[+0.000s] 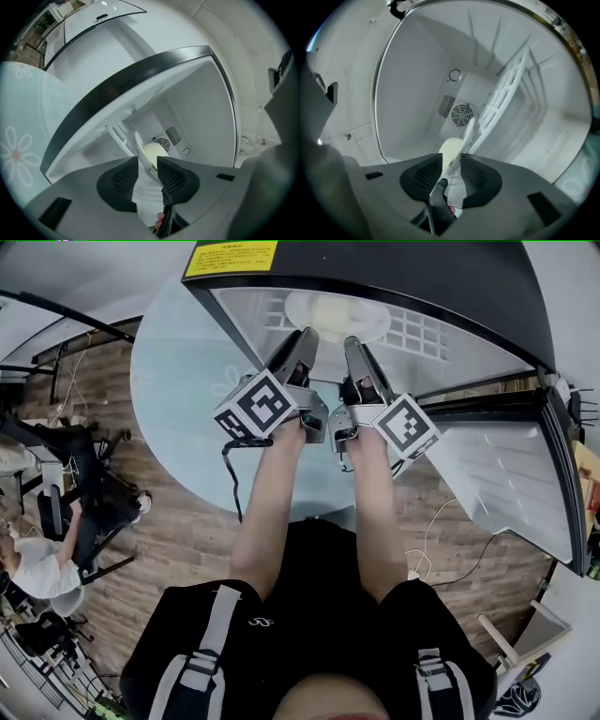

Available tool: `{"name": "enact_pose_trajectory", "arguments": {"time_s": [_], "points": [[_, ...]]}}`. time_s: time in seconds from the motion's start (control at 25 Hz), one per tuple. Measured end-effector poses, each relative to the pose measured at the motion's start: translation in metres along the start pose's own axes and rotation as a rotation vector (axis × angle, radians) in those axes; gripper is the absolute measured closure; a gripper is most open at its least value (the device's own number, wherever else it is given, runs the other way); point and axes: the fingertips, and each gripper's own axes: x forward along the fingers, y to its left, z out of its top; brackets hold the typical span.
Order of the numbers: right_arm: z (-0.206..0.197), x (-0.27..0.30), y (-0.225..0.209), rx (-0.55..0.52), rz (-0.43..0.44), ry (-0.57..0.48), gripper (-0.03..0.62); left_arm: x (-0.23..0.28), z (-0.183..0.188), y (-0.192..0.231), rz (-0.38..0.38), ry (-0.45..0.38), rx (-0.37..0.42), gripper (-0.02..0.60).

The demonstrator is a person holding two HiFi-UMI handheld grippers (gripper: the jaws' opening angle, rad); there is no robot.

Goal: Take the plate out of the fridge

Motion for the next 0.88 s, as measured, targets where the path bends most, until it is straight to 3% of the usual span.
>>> {"name": "enact_pose_trajectory", "arguments": {"time_s": [0.16,0.4,0.88], "points": [[0.0018,0.0022,-0.0058,0.152,0.005,-0.046,0.508,0.0007,0.0029,0.0012,-0.006,-0.016,0.006,0.469],[0.0010,0.0065,-0.0062,0.195,-0.011,-0.047,0.546,0.0007,-0.0043,-0.0004,-0.005,0.042,-0.022,0.469],[-0.0017,0.0064,-0.0043,0.256,-0.006,-0.044,0.542,0.0011,-0.0055,-0.0045,-0.025,0.064,-0.024,0.480]]}}
